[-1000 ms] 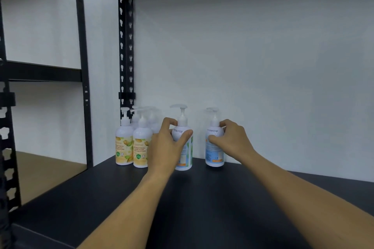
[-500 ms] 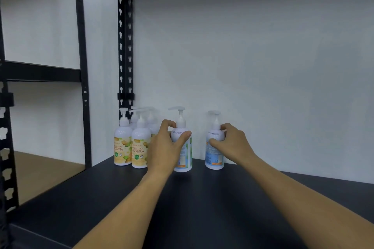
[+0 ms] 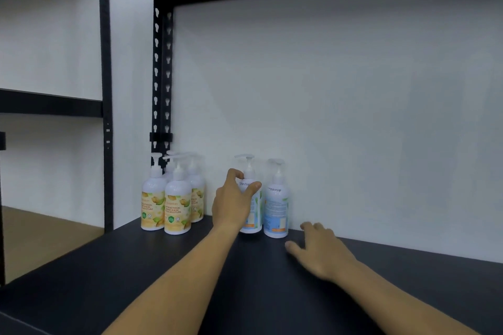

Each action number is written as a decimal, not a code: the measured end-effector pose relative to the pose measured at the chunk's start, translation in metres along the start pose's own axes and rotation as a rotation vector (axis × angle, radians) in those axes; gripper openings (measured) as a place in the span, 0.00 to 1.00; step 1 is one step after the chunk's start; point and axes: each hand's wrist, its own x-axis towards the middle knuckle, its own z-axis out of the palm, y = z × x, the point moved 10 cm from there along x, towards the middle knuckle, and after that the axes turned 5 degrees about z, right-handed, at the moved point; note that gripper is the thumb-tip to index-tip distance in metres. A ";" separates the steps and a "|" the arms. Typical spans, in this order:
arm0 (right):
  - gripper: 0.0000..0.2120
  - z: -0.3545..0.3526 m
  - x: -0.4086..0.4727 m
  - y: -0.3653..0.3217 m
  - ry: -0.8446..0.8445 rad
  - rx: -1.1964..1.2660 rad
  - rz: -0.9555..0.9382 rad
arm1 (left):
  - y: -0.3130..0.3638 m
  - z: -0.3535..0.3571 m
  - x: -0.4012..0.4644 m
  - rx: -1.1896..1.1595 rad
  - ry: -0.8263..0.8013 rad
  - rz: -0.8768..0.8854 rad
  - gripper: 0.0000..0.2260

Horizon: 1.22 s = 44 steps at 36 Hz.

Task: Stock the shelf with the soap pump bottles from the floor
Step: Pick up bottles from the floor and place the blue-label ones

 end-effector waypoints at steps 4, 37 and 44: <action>0.27 0.010 0.000 -0.001 -0.038 -0.096 -0.008 | -0.006 0.006 0.001 0.047 -0.010 -0.004 0.13; 0.34 0.023 0.003 0.005 -0.101 -0.079 -0.086 | -0.041 0.027 -0.020 -0.008 -0.193 -0.053 0.30; 0.34 0.023 0.003 0.005 -0.100 -0.083 -0.092 | -0.045 0.035 -0.022 -0.063 -0.304 -0.072 0.32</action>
